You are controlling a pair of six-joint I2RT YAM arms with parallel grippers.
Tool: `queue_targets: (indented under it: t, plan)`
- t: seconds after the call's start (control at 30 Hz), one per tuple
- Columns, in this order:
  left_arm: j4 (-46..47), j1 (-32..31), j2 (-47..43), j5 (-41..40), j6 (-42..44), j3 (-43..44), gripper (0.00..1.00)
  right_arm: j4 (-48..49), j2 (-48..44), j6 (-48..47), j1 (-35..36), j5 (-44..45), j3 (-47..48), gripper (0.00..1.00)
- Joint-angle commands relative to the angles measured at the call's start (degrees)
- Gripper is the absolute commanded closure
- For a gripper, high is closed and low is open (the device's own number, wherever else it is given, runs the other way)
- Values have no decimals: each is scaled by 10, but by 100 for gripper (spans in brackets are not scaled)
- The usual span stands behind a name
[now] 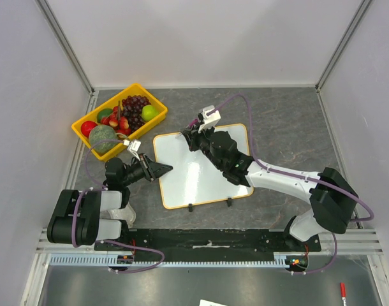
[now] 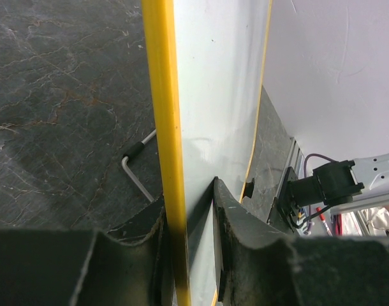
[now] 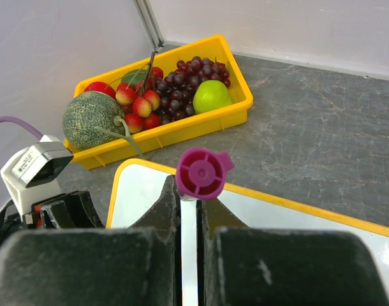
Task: Write a sentence on the whiteboard
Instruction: Pick up the sentence from the whiteboard.
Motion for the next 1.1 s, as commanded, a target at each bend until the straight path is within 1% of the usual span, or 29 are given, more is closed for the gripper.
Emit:
queue_targets:
  t: [0.0, 0.3, 0.63, 0.9, 1.07]
  plan:
    - [0, -4, 8, 2, 24, 4, 98, 11, 8, -5, 3, 32, 24, 100]
    - [9, -6, 14, 6, 21, 5, 98, 11, 17, -1, 4, 37, 30, 100]
    - [12, -7, 11, 6, 21, 4, 98, -3, 35, 0, 4, 5, 40, 100]
    - [12, -8, 13, 6, 21, 4, 98, -18, 33, 6, 4, -9, 26, 100]
    - [12, -7, 14, 4, 20, 4, 98, -18, 26, 8, 4, 2, 7, 100]
